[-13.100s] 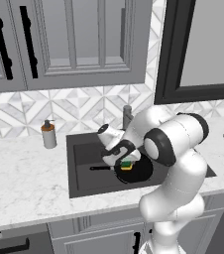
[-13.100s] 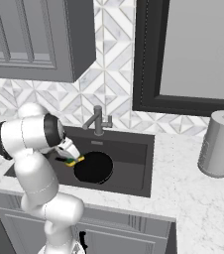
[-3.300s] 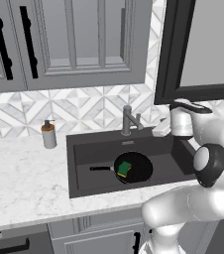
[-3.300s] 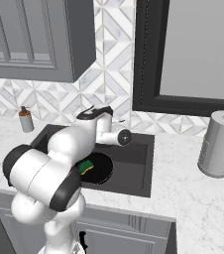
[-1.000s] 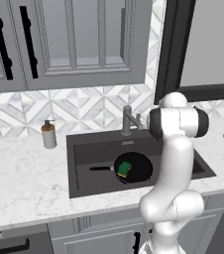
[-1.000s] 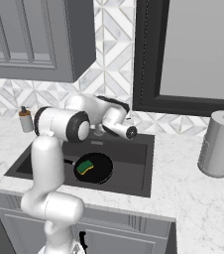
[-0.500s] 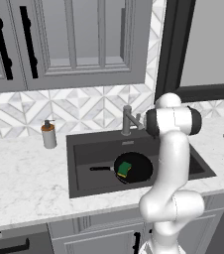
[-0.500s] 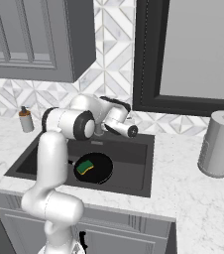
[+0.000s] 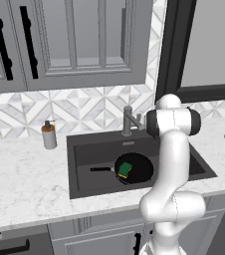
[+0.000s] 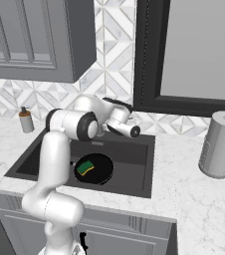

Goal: Pick the pan and sponge and place them into the sink. Then turn on the water.

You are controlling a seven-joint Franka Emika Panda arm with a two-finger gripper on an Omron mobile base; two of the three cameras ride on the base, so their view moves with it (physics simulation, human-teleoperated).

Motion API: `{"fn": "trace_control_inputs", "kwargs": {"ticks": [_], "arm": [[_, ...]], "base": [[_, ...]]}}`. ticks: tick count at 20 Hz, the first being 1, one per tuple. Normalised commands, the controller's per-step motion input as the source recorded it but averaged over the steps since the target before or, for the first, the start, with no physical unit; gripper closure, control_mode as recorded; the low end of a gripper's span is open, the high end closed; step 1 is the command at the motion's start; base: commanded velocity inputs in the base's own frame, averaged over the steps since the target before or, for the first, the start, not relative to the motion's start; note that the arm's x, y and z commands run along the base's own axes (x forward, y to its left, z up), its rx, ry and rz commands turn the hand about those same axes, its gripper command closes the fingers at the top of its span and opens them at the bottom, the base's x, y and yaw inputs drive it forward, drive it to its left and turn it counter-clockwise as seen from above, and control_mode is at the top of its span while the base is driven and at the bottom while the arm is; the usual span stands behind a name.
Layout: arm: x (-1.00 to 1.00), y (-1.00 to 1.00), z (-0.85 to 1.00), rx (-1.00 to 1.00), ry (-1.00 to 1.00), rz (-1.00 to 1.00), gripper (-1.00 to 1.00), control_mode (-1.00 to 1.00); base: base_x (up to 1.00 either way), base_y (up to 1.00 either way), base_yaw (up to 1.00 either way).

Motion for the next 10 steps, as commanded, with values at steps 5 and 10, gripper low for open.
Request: {"fn": "trace_control_inputs", "kwargs": {"ticks": [5,10], "arm": [[0.17,0.11,-0.03,0.00,0.00,0.00,-1.00,-1.00],[0.00,0.15,0.00,0.00,0.00,-0.06,-1.00,-1.00]], "base": [[0.00,0.00,0.00],[0.00,0.00,0.00]]}}
